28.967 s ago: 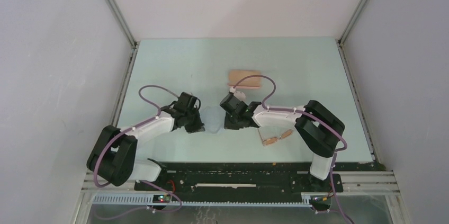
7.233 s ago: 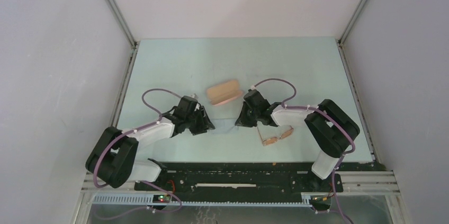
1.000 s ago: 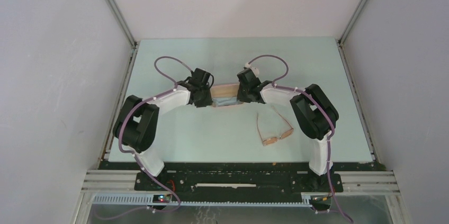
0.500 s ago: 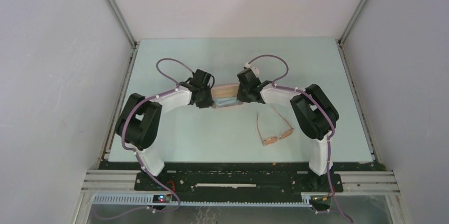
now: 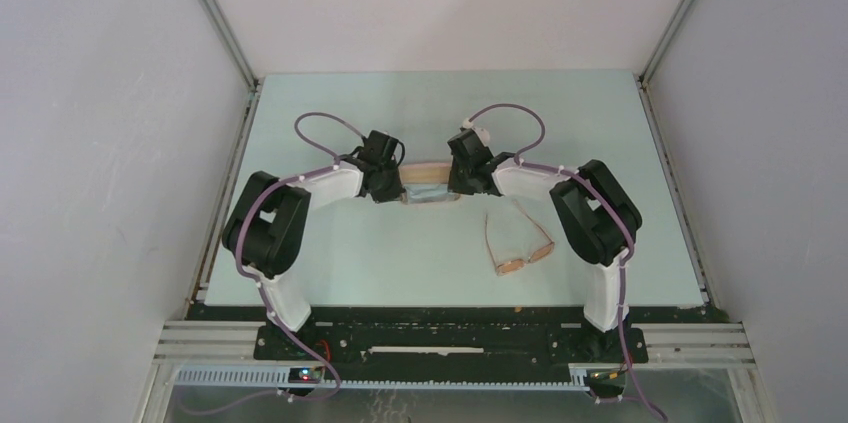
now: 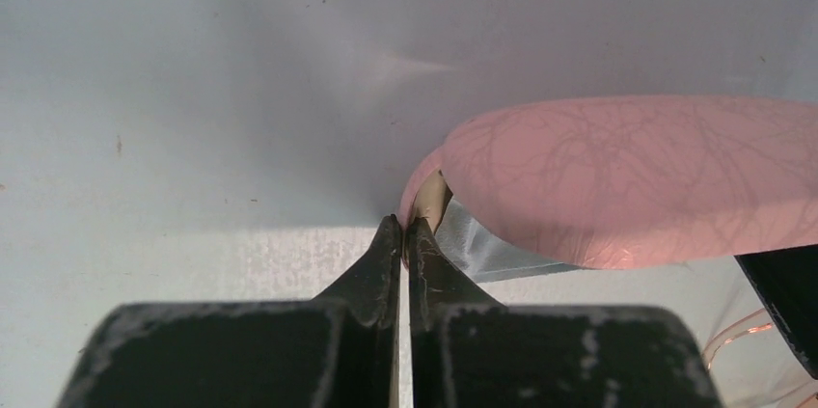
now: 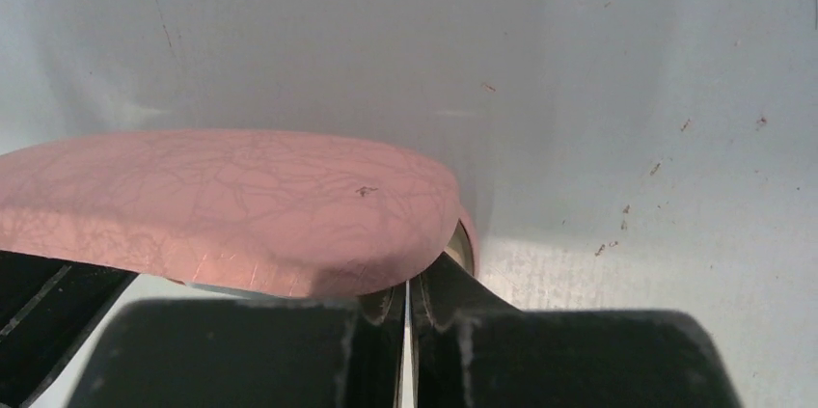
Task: Organize the sunglasses
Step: Place the glasses cleaning cloth in the sunglasses case.
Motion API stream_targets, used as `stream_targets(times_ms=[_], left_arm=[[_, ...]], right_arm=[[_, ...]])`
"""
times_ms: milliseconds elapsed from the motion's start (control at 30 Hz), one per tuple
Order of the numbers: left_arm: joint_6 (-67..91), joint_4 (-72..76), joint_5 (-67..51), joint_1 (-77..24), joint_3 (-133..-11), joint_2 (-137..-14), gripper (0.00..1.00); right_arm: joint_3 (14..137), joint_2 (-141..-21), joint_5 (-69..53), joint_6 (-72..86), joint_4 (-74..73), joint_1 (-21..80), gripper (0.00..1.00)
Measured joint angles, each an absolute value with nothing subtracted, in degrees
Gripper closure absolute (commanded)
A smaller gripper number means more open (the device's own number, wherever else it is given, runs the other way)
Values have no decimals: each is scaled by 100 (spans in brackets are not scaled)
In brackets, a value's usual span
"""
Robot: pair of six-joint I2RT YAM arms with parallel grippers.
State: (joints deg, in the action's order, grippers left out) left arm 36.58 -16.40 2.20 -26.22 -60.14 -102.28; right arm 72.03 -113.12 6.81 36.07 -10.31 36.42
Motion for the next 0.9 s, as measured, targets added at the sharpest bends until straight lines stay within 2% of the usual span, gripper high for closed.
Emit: stream_targets(times_ms=[167, 300, 400, 533, 700, 900], left_arm=[[3754, -1623, 242, -2633, -6012, -10228, 100], [3881, -1643, 298, -2652, -6001, -10224, 100], [3979, -1651, 318, -2674, -5999, -10221, 100], [4084, -1682, 340, -2687, -5999, -10221, 100], [4121, -1697, 344, -2687, -5999, -10200, 86], [4104, -1791, 342, -2727, -5968, -10062, 69]], right_arm=[[7159, -11222, 672, 3586, -1160, 3649, 73], [7150, -11107, 644, 3573, -1288, 3662, 50], [7150, -10982, 604, 3581, -1354, 3691, 41], [7000, -10571, 585, 3568, -1463, 3715, 38], [6471, -9703, 607, 3570, -1546, 3612, 37], [5352, -8311, 773, 3562, -1699, 2963, 35]])
